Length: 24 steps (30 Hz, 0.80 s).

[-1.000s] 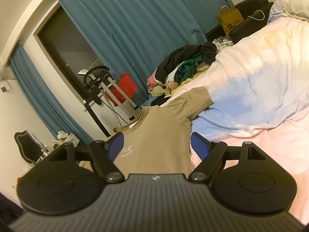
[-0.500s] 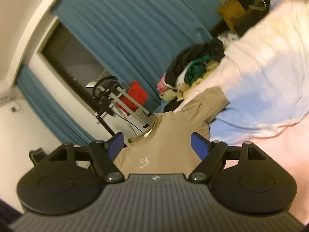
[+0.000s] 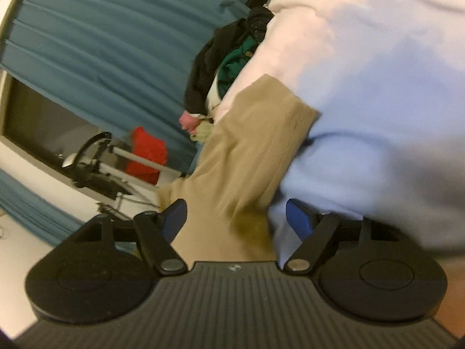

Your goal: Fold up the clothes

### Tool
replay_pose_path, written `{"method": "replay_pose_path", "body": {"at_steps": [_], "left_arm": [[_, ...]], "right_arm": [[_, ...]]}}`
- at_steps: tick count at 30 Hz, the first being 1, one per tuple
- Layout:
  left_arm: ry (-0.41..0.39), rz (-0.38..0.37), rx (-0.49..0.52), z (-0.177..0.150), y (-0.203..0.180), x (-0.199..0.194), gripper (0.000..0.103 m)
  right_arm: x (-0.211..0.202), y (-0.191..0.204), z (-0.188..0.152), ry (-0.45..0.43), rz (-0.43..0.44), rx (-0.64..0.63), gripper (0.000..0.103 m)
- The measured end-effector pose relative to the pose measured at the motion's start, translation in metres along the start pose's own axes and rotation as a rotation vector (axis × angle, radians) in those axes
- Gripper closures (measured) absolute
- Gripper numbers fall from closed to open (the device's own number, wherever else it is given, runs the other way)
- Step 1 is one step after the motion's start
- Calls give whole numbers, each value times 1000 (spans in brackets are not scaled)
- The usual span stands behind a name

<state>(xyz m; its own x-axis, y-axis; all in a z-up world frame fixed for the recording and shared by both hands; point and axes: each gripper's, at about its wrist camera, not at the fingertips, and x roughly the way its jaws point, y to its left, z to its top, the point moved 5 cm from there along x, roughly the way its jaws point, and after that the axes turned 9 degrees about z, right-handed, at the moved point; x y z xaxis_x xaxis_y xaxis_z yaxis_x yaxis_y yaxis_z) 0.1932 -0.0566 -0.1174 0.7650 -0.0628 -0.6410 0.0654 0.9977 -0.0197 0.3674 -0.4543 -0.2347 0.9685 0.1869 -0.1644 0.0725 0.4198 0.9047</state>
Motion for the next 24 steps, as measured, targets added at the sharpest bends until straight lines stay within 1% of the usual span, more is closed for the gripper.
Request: {"method": "replay_pose_path", "body": {"at_steps": [2,6,7,9,11,12,13,14,15,17,18,21,24], "left_arm": [[7,-7,-19,1,2,7,1],[38,-5,-56,-1,7,25,1],[53,-7,-65,-1,8,30,1],[72,-10,-79,-1,10,38,1],[78,-8,-84,-1,11,45,1],[78,-3,-82,-1,11,46,0],[75,3,-80,0,12,46,1],[73,8,-78,1,13,46,1],[70,14,-77,2,14,45,1],[59,27,-74,5,18,37,1],[44,31,-69,7,19,31,1],[10,49,-54,12,26,14,1],[-24,52,-74,21,39,-7,1]], "right_arm": [[17,0,8,-33,54,7,24],[49,4,17,-43,144,-15,24],[57,2,19,-43,151,-13,25],[75,-1,21,-35,122,-13,27],[84,1,24,-34,90,-37,34],[88,4,26,-32,75,-53,46],[91,7,26,-21,55,-75,72],[93,9,27,-8,34,-100,84],[92,13,28,-6,19,-127,91],[87,25,29,-13,-6,-196,92],[83,32,31,-20,-21,-235,95],[74,57,38,-36,-63,-328,95],[69,93,36,-33,-136,-468,95]]}}
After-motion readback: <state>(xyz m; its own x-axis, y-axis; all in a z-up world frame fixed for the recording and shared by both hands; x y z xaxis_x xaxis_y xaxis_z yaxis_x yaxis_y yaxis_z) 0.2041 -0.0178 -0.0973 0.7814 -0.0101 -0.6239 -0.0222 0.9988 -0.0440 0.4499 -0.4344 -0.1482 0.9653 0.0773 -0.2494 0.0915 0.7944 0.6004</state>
